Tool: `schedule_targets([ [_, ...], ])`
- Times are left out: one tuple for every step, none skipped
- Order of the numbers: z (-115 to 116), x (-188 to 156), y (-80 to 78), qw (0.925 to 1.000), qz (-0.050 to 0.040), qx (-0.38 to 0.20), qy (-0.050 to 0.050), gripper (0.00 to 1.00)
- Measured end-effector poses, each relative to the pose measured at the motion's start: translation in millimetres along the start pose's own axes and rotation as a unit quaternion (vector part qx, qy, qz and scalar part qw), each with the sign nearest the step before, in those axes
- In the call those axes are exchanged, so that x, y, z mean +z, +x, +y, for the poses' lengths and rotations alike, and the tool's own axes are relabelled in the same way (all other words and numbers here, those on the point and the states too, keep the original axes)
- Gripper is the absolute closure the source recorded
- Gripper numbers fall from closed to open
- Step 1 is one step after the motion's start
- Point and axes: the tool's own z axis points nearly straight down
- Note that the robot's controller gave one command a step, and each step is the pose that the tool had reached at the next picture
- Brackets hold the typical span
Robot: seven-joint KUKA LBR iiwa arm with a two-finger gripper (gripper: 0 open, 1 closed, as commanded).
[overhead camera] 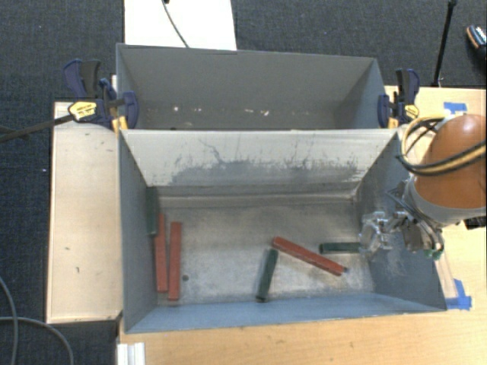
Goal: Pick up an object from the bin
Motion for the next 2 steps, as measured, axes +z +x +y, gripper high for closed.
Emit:
schedule_targets([
  [26.1,37.2,25.8,1.0000,0.0047,-0.006,-0.001,1.00],
  [27.4,78.9,18.6,0.9999,0.0027,0.015,0.000,1.00],
])
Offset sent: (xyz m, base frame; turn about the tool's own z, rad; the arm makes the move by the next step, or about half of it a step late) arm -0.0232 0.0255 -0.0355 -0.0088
